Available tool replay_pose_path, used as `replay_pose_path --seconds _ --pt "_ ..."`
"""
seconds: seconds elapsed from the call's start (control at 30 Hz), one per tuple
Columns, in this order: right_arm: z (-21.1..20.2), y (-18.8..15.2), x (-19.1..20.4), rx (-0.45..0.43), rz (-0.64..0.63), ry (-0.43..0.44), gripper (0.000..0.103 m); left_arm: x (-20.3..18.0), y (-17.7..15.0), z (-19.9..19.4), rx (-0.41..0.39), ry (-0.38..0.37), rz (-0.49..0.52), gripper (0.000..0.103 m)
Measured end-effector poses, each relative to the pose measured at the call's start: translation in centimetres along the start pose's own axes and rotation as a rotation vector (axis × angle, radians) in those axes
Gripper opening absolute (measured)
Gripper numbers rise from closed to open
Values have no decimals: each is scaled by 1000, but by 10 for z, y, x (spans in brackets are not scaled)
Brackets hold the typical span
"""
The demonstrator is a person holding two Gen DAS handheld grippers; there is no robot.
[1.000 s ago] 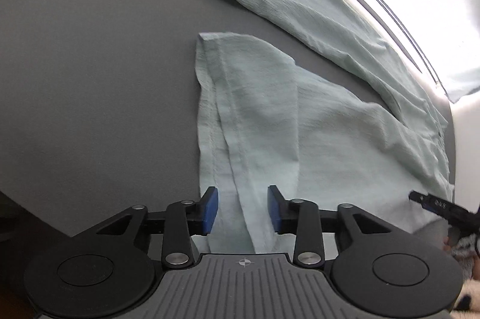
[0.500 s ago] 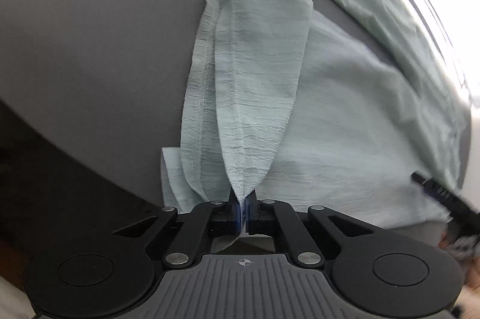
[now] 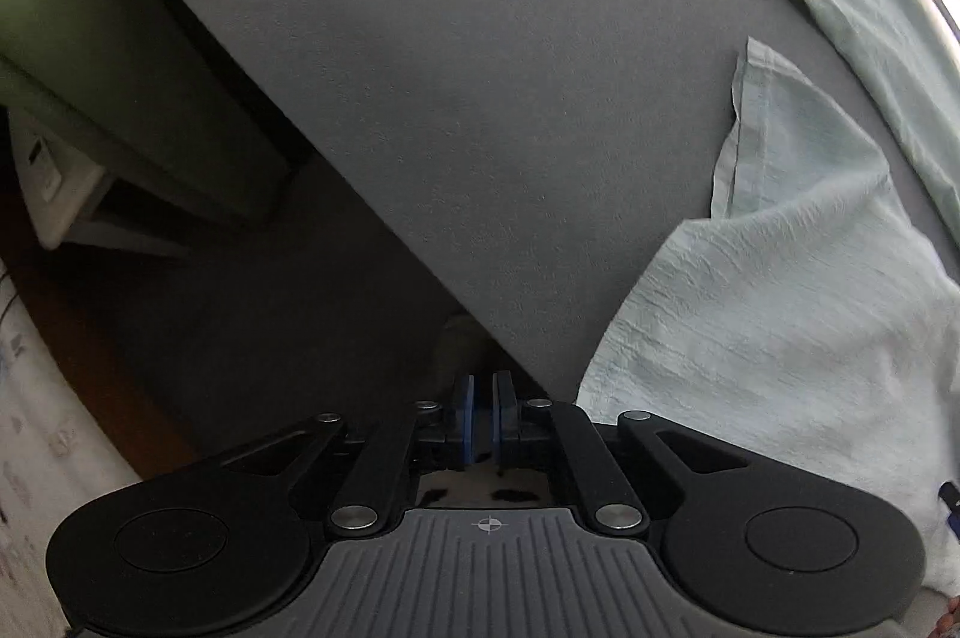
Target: Fold clothes
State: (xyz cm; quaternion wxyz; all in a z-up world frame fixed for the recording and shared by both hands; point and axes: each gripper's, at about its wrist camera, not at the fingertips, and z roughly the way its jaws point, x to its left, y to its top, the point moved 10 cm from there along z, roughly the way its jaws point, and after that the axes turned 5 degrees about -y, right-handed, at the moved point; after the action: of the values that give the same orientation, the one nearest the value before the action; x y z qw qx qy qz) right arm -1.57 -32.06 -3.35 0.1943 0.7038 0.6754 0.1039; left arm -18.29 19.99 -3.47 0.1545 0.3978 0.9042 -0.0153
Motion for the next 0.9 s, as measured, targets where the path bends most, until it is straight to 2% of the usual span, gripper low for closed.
replay_pose_path --seconds 0.03,0.1,0.3,0.5,0.57,0.6,0.63,0.7,0.9 --pt "0 0 -4 0 16 -3 72 -7 9 -6 -45 -35 11 50" --pt "3 -1 -11 13 48 -3 72 -30 27 -10 -116 -102 58 60" --pt "4 -2 -18 27 81 -12 72 -94 84 17 -188 -240 167 63" --pt "2 -6 -19 33 84 -44 72 -131 115 54 -129 -242 267 64" --pt "1 -9 -20 39 93 -61 72 -134 117 64 -104 -229 279 58" --pt "1 -11 -21 43 101 -68 72 -135 117 65 -106 -198 295 28" --pt "1 -13 -22 49 113 -75 72 -137 116 66 -100 -203 281 6" --pt "1 -15 -24 57 133 -85 72 -142 114 69 -89 -214 252 5" --pt "0 -17 -22 60 160 -117 72 -141 139 56 -127 -254 116 5"
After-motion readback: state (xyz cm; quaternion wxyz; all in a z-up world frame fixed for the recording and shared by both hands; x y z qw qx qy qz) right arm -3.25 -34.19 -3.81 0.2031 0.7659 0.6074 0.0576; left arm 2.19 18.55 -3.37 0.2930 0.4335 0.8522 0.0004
